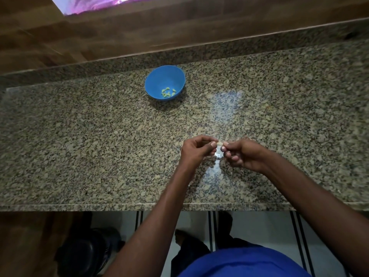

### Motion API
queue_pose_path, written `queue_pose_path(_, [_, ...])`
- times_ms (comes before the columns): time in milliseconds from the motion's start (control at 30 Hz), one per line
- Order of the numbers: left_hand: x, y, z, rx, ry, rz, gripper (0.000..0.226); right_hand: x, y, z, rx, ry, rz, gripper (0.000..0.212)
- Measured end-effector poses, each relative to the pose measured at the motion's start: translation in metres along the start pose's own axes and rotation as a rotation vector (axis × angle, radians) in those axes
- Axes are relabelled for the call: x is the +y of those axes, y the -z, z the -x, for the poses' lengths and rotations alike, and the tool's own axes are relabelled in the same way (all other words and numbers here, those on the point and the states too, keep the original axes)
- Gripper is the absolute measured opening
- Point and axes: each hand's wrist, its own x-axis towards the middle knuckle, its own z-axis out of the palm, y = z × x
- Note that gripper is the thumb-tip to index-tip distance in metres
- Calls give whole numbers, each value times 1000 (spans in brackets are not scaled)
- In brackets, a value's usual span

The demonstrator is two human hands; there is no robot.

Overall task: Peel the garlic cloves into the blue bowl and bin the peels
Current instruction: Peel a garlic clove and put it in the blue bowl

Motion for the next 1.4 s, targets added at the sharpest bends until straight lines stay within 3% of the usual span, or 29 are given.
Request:
queue_pose_path(200, [-2, -6, -3, 0, 30, -37, 9, 1, 5, -3, -47, -74, -149, 29])
queue_pose_path(367, [-2, -9, -6, 32, 52, -9, 7, 5, 13, -9, -53, 27, -221, 31])
queue_pose_path(467, [-1, -10, -6, 41, 65, 14, 8, 9, 10, -10, 93, 138, -76, 31])
queue_pose_path(600, [1, -11, -6, 58, 71, 37, 11, 9, 5, -2, 324, 364, 329, 28])
queue_pose_path(767, [3, -12, -4, 43, 52, 23, 6, 8, 7, 0, 269, 446, 408, 13])
queue_pose_path(933, [2, -7, -2, 1, 43, 58, 9, 6, 8, -7, 216, 203, 153, 7])
queue_pose_path(1067, [2, -3, -2, -26, 56, 112, 11, 4, 10, -10, 74, -32, -154, 10])
queue_pose_path(1167, [3, 2, -4, -21, 72, 153, 10, 2, 13, -7, 12, -88, -312, 11])
queue_pose_path(1233, [3, 7, -5, -18, 76, 158, 11, 3, 15, -2, 103, -47, -180, 13])
queue_pose_path(1333, [3, 10, -6, -41, 69, 129, 14, 8, 12, 1, 363, 155, 383, 18])
queue_pose_path(1400, [5, 9, -7, -66, 65, 110, 14, 9, 9, 2, 453, 291, 638, 13])
